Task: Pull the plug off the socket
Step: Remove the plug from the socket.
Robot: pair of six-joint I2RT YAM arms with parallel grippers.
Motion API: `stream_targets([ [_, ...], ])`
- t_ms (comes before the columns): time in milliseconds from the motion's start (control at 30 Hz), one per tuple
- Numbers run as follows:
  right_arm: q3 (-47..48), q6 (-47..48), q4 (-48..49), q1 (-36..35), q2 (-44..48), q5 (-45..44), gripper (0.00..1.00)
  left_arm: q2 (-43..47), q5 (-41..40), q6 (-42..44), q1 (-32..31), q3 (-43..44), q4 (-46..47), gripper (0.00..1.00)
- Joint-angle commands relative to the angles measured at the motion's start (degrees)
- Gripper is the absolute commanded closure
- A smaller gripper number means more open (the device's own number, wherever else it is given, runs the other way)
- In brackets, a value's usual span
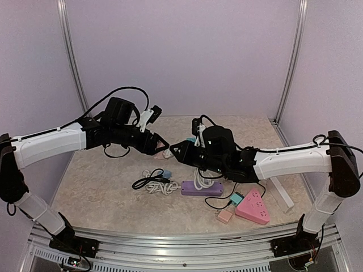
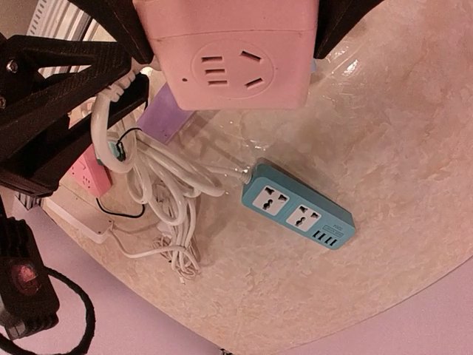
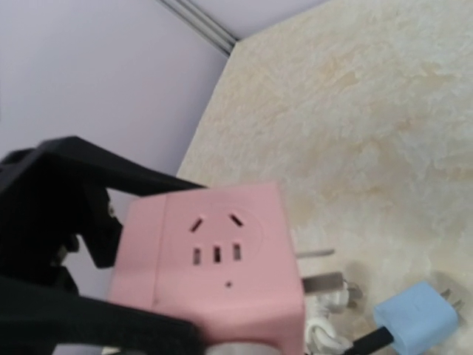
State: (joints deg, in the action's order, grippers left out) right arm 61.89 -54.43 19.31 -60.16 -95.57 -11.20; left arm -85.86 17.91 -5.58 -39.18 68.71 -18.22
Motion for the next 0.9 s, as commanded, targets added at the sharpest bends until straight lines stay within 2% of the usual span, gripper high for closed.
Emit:
stream_targets([
  [0,1.6,1.96,-2.89,4.95,1.69,-4.66,1.0,1.15,3.07,5.41,-3.75,0.86,-4.59,1.0],
  [200,-1.18,1.12,0.81,4.28,2.21,-4.67,1.0,1.14,1.84,4.1,-2.59,0.9,-4.49,1.0],
  [533,-3.69,-1.1,1.36,-2.38,2.59,-10.08,1.0,0.02,5.37,-3.56,5.11,0.73,-3.15,1.0],
  [867,-2.81,-1.29,-0.49,-3.69,2.3,-11.9,1.0,-0.62,7.28,-3.75,5.85,0.4,-2.44,1.0],
])
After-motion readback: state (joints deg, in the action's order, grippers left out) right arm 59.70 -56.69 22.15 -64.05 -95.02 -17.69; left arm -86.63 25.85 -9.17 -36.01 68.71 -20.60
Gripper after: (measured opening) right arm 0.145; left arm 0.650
